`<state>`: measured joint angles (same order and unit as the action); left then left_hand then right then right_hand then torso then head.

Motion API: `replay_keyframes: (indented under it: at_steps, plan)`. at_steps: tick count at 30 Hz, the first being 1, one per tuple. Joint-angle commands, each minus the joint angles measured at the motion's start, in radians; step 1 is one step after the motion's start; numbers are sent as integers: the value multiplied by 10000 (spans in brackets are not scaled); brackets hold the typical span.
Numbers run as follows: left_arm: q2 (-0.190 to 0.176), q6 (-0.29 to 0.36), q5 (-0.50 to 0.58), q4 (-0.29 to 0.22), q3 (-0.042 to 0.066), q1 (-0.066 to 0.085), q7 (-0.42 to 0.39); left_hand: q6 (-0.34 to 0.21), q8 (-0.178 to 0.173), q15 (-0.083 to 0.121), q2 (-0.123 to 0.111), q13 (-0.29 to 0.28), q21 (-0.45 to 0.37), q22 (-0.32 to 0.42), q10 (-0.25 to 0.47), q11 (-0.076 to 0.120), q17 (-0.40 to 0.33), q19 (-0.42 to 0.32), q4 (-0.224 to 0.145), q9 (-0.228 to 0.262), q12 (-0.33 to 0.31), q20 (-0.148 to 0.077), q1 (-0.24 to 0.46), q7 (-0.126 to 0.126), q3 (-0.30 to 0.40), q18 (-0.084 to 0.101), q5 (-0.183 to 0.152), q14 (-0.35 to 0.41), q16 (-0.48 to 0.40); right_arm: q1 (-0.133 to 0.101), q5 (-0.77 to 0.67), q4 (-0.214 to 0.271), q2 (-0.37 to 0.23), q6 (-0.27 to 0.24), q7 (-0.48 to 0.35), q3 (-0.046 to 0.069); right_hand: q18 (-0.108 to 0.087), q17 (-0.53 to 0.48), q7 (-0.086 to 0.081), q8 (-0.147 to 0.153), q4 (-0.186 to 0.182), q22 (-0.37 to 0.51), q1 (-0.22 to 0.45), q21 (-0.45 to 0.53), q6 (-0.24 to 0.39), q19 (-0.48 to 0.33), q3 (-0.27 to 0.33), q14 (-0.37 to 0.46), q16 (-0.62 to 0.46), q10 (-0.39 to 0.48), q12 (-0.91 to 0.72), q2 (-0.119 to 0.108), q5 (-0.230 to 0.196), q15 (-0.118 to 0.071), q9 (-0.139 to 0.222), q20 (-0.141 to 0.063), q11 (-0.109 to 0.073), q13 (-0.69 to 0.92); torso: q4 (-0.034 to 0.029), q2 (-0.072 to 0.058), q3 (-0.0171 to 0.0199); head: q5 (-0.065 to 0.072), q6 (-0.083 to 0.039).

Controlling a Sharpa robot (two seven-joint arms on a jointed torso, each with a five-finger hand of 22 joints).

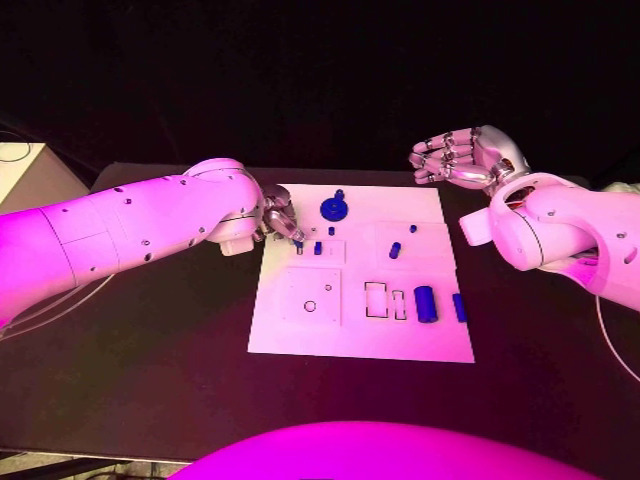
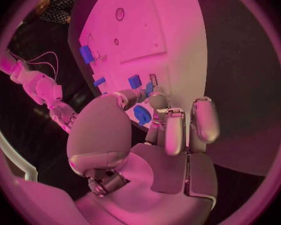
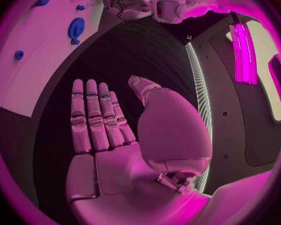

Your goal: Assemble the parts on the task board

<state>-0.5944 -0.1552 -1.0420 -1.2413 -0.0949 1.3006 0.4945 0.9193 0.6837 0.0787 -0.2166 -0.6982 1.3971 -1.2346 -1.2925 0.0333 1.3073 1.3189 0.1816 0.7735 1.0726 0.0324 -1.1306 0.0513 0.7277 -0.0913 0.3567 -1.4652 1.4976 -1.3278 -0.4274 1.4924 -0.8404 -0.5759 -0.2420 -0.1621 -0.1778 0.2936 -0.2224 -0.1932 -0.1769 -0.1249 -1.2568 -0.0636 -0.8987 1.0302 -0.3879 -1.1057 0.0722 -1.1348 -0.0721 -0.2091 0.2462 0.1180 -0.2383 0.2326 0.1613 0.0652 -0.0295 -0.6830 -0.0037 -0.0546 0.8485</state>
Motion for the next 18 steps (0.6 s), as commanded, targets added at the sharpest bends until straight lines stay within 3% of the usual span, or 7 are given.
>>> replay_keyframes:
  at_steps: [1,18]
  plan:
    - [31,-372,-109,-25,-8,-3,151,153,31,72,99,3,46,-11,-96,2,941,99,-1553,-8,34,-1,17,-101,1581,125,31,-661,64,5,-34,10,4,157,-60,2,-65,-8,-66,36,5,15,11,-17,21,-36,47,-25,-44,5,34,66,64,64,12,29,44,-14,-7,3,-4,-4,11]
    - [63,-261,-199,-21,-71,-77,216,169,53,76,100,73,56,-29,-87,5,933,110,-1543,10,-10,-4,71,-108,1580,129,104,-660,62,20,-30,-6,13,165,-60,1,-65,-8,-66,36,5,15,11,-17,21,-36,47,-25,-44,5,34,66,64,64,12,29,44,-14,9,-1,-5,-28,56]
